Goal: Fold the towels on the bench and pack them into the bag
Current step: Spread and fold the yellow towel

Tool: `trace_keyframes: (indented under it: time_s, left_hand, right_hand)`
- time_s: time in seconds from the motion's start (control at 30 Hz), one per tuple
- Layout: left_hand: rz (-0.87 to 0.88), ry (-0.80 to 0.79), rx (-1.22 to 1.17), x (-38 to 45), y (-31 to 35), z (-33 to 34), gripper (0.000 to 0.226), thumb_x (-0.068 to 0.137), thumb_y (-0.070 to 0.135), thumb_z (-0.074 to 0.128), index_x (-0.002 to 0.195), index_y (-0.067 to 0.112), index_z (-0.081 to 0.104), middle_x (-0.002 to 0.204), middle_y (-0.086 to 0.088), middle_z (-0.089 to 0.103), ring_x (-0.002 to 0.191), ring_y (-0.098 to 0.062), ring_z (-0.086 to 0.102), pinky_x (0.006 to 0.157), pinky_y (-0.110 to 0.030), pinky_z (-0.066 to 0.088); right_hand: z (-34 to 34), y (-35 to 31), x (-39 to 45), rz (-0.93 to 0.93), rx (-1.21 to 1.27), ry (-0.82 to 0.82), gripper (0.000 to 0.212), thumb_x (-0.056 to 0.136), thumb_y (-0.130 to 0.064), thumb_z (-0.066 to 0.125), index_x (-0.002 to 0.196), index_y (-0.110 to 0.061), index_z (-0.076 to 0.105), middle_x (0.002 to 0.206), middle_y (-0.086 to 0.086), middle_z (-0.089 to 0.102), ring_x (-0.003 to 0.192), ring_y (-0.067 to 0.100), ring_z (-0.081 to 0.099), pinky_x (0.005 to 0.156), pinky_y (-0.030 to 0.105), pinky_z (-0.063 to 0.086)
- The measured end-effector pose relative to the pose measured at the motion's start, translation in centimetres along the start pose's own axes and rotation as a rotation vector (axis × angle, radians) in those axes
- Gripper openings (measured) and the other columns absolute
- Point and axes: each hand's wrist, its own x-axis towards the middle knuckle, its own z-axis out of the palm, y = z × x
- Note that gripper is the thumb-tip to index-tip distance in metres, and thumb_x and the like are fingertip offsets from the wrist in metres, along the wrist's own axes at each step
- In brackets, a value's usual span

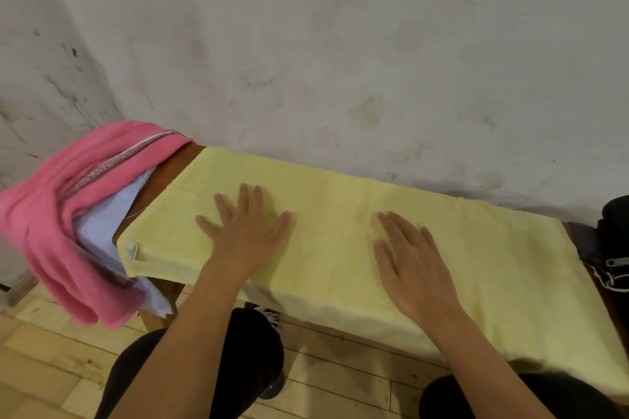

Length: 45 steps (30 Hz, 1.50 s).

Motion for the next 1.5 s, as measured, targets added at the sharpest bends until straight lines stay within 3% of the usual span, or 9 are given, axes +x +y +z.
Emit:
trace_keyframes:
  time_s: [0.1,0.23,0.37,0.57,0.73,0.83,0.97,1.17,1.5]
  left_hand:
    - [0.153,0.035,0.050,-2.2,3.2,1.5,0.083,0.095,0.070,0.016,0.157,0.020,-0.008,0.163,0.002,-0.019,0.148,-0.027,-0.023,0.114,-0.063,-0.013]
    - [0.304,0.007,0.121,-3.6,5.6,3.1,0.082,0.094,0.070,0.014,0.156,0.022,-0.012,0.163,0.003,-0.021,0.148,-0.018,-0.024,0.117,-0.057,-0.015]
    - [0.312,-0.016,0.166,-3.1,5.5,3.6,0.083,0.091,0.075,0.010,0.155,0.028,-0.015,0.162,0.006,-0.022,0.148,-0.020,-0.025,0.117,-0.057,-0.012]
    - [0.305,0.024,0.119,-0.9,5.0,3.1,0.087,0.090,0.075,0.019,0.157,0.025,-0.009,0.163,0.004,-0.018,0.148,-0.016,-0.024,0.119,-0.053,-0.013]
    - [0.302,0.058,0.144,0.3,6.0,3.6,0.084,0.089,0.074,0.013,0.157,0.027,-0.005,0.165,0.005,-0.012,0.150,-0.016,-0.016,0.118,-0.056,-0.012]
    - [0.301,0.141,0.121,0.7,6.1,3.2,0.081,0.089,0.072,0.024,0.155,0.026,0.012,0.161,0.002,0.013,0.149,-0.021,0.007,0.120,-0.052,0.001]
    - [0.255,0.340,0.076,3.5,5.3,2.0,0.066,0.087,0.066,0.041,0.138,0.024,0.041,0.135,0.000,0.042,0.124,-0.024,0.037,0.104,-0.043,0.025]
    - [0.128,0.159,0.103,10.3,0.1,-0.9,0.070,0.095,0.065,0.029,0.155,0.031,0.017,0.165,0.005,0.004,0.152,-0.020,-0.003,0.120,-0.053,-0.003]
    - [0.071,0.124,0.136,13.5,-3.8,-2.4,0.070,0.093,0.065,0.024,0.152,0.026,0.027,0.162,0.000,0.020,0.151,-0.022,0.004,0.121,-0.052,0.003]
  right_hand:
    - [0.1,-0.1,0.5,0.004,0.038,0.104,0.061,0.099,-0.043,0.015,0.151,-0.019,0.039,0.153,-0.001,0.043,0.143,0.011,0.035,0.124,0.036,0.016]
    - [0.4,-0.2,0.6,0.078,-0.096,-0.017,0.070,0.095,-0.053,0.006,0.158,-0.026,0.020,0.164,-0.003,0.020,0.152,0.012,0.012,0.125,0.041,0.006]
    - [0.9,0.3,0.9,0.136,-0.196,-0.174,0.078,0.087,-0.068,-0.005,0.158,-0.035,-0.005,0.166,-0.008,-0.008,0.152,0.011,-0.011,0.124,0.041,-0.005]
    - [0.8,0.1,0.7,0.140,-0.171,-0.119,0.079,0.088,-0.069,-0.003,0.159,-0.033,0.002,0.167,-0.008,0.000,0.153,0.011,-0.006,0.125,0.041,-0.002]
    - [0.5,-0.1,0.8,0.179,-0.233,-0.204,0.073,0.094,-0.071,0.004,0.156,-0.038,-0.011,0.165,-0.003,-0.016,0.151,0.019,-0.020,0.122,0.049,-0.010]
    - [0.4,-0.2,0.8,0.190,-0.249,-0.215,0.074,0.092,-0.074,0.004,0.155,-0.040,-0.013,0.165,-0.001,-0.018,0.151,0.023,-0.021,0.121,0.054,-0.010]
    - [0.5,0.0,0.7,0.184,-0.256,-0.193,0.074,0.091,-0.075,0.003,0.155,-0.040,-0.012,0.166,-0.002,-0.015,0.152,0.023,-0.019,0.121,0.055,-0.008]
    - [0.7,-0.1,0.9,0.170,-0.261,-0.195,0.075,0.090,-0.075,0.001,0.155,-0.039,-0.013,0.166,-0.002,-0.016,0.152,0.024,-0.018,0.120,0.056,-0.008]
    - [0.9,-0.1,1.0,0.166,-0.240,-0.179,0.077,0.089,-0.076,0.004,0.156,-0.040,-0.009,0.166,-0.003,-0.012,0.152,0.024,-0.016,0.120,0.057,-0.008]
